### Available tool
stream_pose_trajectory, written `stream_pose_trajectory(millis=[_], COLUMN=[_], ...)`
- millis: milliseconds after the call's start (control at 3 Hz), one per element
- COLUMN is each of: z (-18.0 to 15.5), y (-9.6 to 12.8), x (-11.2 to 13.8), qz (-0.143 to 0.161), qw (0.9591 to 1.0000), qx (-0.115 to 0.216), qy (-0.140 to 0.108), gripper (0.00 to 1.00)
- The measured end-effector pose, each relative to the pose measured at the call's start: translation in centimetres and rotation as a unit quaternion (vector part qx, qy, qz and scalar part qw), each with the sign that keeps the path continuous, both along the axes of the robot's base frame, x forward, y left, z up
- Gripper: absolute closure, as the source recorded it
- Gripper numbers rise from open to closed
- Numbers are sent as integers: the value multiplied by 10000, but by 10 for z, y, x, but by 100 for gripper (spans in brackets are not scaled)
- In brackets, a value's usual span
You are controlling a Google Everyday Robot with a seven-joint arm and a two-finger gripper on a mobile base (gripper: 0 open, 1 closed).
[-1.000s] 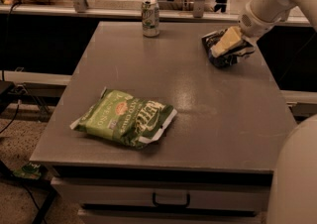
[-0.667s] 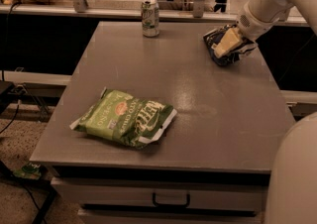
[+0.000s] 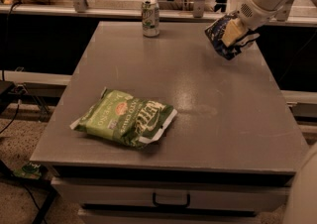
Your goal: Pick blue chip bag
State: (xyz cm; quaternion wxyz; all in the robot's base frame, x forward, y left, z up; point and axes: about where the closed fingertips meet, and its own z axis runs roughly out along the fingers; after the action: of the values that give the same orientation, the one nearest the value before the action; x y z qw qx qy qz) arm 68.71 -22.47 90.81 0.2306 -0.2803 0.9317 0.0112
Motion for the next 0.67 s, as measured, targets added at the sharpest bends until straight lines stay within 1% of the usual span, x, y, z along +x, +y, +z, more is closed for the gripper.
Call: stream_pose_trajectory(millis=[333, 667], z=[47, 98], y=[14, 29], x=[-19, -37], qz=[379, 816], qw=[9983, 9922], qx=[-194, -431], qy=[-400, -844], gripper=[100, 100])
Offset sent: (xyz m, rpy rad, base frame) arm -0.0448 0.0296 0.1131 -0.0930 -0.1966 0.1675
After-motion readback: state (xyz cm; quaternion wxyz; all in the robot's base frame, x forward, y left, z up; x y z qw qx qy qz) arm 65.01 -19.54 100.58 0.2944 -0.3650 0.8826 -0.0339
